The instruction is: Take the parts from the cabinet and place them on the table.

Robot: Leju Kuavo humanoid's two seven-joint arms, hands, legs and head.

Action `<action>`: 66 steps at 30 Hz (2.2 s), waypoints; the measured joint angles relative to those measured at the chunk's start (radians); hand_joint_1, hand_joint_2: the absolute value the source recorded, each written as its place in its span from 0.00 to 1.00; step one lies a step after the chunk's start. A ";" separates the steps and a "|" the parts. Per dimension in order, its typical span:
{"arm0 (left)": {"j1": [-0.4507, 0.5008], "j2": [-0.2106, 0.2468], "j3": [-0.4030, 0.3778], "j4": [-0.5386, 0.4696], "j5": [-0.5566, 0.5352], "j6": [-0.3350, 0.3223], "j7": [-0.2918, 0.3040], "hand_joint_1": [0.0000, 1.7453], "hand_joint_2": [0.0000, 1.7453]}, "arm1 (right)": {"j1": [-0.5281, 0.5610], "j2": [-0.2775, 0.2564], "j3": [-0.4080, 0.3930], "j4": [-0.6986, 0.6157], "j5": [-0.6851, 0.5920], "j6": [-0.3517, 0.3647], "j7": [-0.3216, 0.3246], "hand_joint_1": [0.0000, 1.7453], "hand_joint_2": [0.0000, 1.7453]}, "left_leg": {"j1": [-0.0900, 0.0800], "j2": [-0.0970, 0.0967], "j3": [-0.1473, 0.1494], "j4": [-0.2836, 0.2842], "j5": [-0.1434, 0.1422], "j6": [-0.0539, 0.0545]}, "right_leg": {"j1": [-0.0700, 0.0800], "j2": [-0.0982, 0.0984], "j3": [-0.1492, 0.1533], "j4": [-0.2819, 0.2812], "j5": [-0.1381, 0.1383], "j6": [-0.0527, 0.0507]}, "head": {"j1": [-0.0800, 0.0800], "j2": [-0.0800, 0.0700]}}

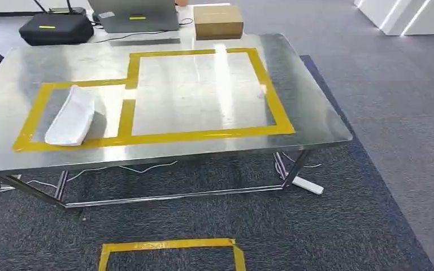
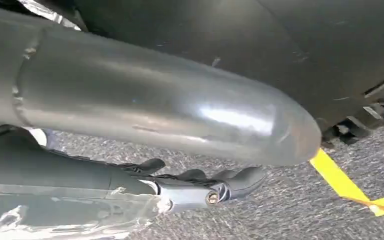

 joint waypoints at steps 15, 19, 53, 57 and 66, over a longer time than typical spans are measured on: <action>-0.005 -0.004 -0.009 0.013 0.001 -0.001 0.011 0.00 0.00 | 0.003 -0.002 0.000 0.000 0.002 0.000 -0.001 0.00 0.00 | 0.007 0.044 0.029 -0.008 -0.004 0.019 | -0.008 -0.056 -0.027 0.075 -0.077 0.045 | -0.001 0.000; -0.009 -0.006 -0.011 0.015 0.002 -0.001 0.011 0.00 0.00 | 0.006 -0.002 0.000 0.000 0.003 0.000 -0.001 0.00 0.00 | 0.004 0.023 0.027 -0.008 -0.002 0.029 | -0.011 -0.028 -0.167 0.361 -0.204 0.048 | 0.000 0.000; 0.001 -0.001 -0.010 0.041 0.018 0.006 0.027 0.00 0.00 | 0.005 -0.001 0.000 0.000 -0.002 -0.007 0.003 0.00 0.00 | 0.004 0.003 0.041 -0.013 -0.012 0.029 | -0.010 -0.025 -0.158 0.301 -0.130 0.040 | 0.001 0.000; 0.000 -0.001 -0.010 0.041 0.018 0.006 0.027 0.00 0.00 | 0.005 -0.001 0.000 0.000 -0.002 -0.007 0.003 0.00 0.00 | 0.004 0.000 0.041 -0.013 -0.012 0.029 | -0.010 -0.023 -0.144 0.270 -0.112 0.038 | 0.001 0.000; 0.027 0.011 -0.002 0.040 0.022 0.003 0.040 0.00 0.00 | 0.003 0.000 0.000 0.000 -0.014 -0.014 0.005 0.00 0.00 | 0.009 0.015 -0.004 0.049 -0.053 -0.012 | -0.008 -0.002 -0.020 0.007 0.008 0.007 | -0.005 0.000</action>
